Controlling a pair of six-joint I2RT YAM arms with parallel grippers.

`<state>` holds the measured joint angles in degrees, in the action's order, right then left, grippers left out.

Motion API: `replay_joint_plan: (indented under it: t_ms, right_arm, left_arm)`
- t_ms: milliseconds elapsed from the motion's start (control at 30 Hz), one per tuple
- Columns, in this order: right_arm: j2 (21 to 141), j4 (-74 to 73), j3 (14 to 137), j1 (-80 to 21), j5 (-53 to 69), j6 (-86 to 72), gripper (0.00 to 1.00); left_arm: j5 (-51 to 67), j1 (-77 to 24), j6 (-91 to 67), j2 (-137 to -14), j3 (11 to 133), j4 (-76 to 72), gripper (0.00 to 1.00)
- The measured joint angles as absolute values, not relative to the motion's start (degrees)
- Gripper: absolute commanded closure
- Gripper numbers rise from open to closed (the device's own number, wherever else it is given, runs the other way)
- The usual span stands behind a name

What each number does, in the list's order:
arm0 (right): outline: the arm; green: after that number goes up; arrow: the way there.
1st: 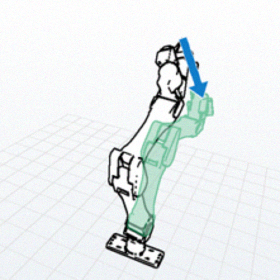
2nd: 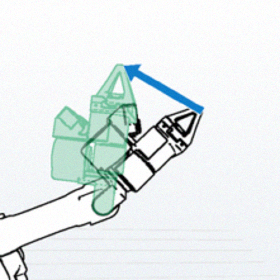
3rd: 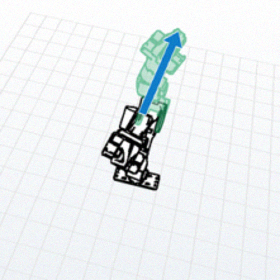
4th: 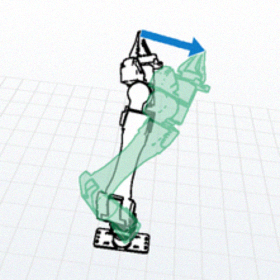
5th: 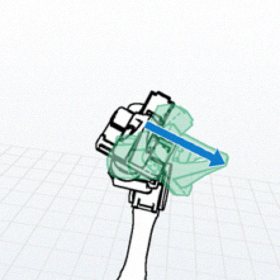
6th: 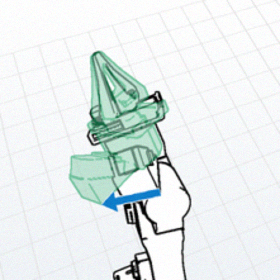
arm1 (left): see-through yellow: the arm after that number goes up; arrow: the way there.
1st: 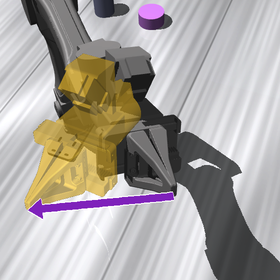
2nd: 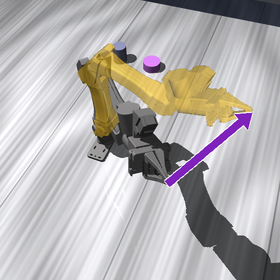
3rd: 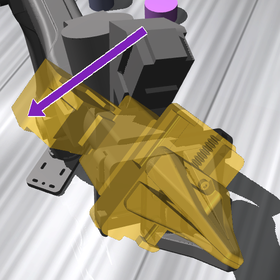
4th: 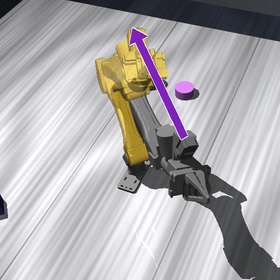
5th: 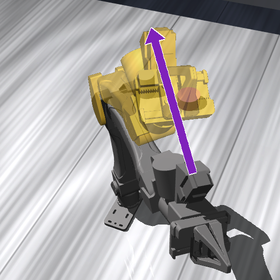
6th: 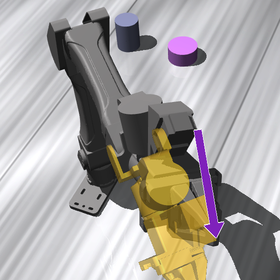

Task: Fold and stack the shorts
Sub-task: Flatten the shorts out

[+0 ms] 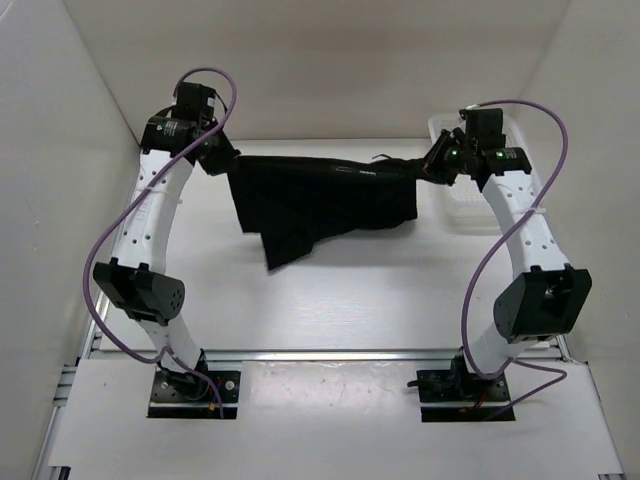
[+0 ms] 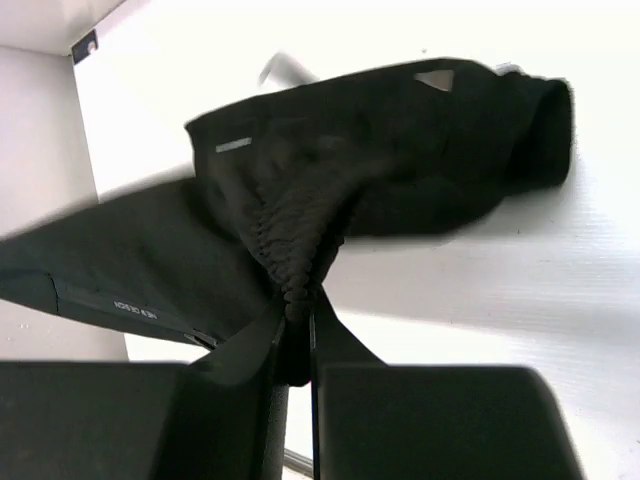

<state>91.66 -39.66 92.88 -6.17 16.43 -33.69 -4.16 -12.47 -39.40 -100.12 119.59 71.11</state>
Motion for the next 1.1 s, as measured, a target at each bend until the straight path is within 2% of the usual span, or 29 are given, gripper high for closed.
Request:
replay_joint_plan:
  t_ms: [67,167,333,367,433,467,500,533,567,600,667,700,767,800,833,900,933,1067,1100]
  right_arm:
    - [90.2,-40.1,92.3,-6.3,16.3,-33.2,1.00]
    - [84.6,-39.3,82.3,-6.3,15.7,-32.6,1.00]
    - [72.1,-41.2,57.9,-6.5,14.2,-32.7,1.00]
    - [69.6,-42.3,54.6,-6.4,13.9,-32.8,0.87]
    - [64.2,-44.5,49.0,-6.5,13.0,-33.2,0.65]
    - [61.8,-45.6,47.1,-6.4,12.2,-33.2,0.41]
    - [59.6,-46.8,45.9,-6.4,11.2,-33.3,0.31]
    - [57.8,-47.6,45.0,-6.3,10.2,-33.0,0.23]
    - [56.8,-48.2,44.7,-6.3,9.3,-33.0,0.20]
    - [56.1,-48.4,44.6,-6.2,8.5,-32.8,0.15]
    - [56.2,-48.4,44.6,-6.1,7.2,-32.9,0.14]
    - [57.0,-48.5,44.9,-6.1,6.7,-32.9,0.14]
    - [59.2,-48.8,45.9,-6.1,5.9,-33.0,0.20]
    - [60.2,-48.7,46.4,-6.1,5.6,-33.0,0.35]
    - [61.2,-48.6,47.0,-6.1,5.1,-33.0,0.43]
    - [63.1,-47.9,48.6,-6.1,4.4,-33.6,0.62]
    - [64.4,-47.3,49.8,-6.1,3.9,-33.8,0.64]
    - [74.0,-44.4,57.1,-6.1,2.7,-34.2,0.64]
    - [77.6,-43.4,59.6,-6.1,2.4,-34.1,0.67]
  left_arm:
    - [-3.0,-12.1,-38.1,-99.8,119.8,71.5,0.90]
    - [-1.2,-12.6,-36.9,-95.2,112.7,70.8,0.90]
    - [3.4,-16.0,-36.9,-78.9,86.0,68.5,0.90]
    - [4.5,-16.9,-37.5,-75.3,80.4,68.3,0.88]
    - [6.4,-18.5,-38.5,-68.6,70.5,68.1,0.66]
    - [7.4,-19.2,-38.9,-65.6,66.3,68.6,0.41]
    - [7.9,-19.5,-39.1,-63.5,63.3,69.2,0.28]
    - [8.2,-19.5,-39.6,-61.9,61.1,69.8,0.18]
    - [8.2,-19.3,-39.8,-61.4,60.5,70.8,0.12]
    - [8.1,-18.8,-40.0,-61.7,60.7,71.4,0.12]
    - [7.6,-17.6,-39.9,-63.7,62.8,71.6,0.14]
    - [7.1,-17.1,-39.5,-65.5,64.8,71.6,0.18]
    - [6.4,-16.3,-38.7,-70.4,70.4,70.8,0.25]
    - [6.0,-16.0,-38.2,-73.1,73.4,69.7,0.28]
    - [5.7,-15.9,-37.6,-76.2,76.6,68.8,0.37]
    - [5.3,-15.9,-36.5,-82.7,83.2,66.8,0.47]
    - [5.2,-16.0,-35.8,-87.0,87.1,66.1,0.51]
    - [4.2,-17.8,-33.1,-104.2,101.8,63.9,0.48]
    - [3.9,-18.3,-32.6,-108.7,105.5,63.8,0.48]
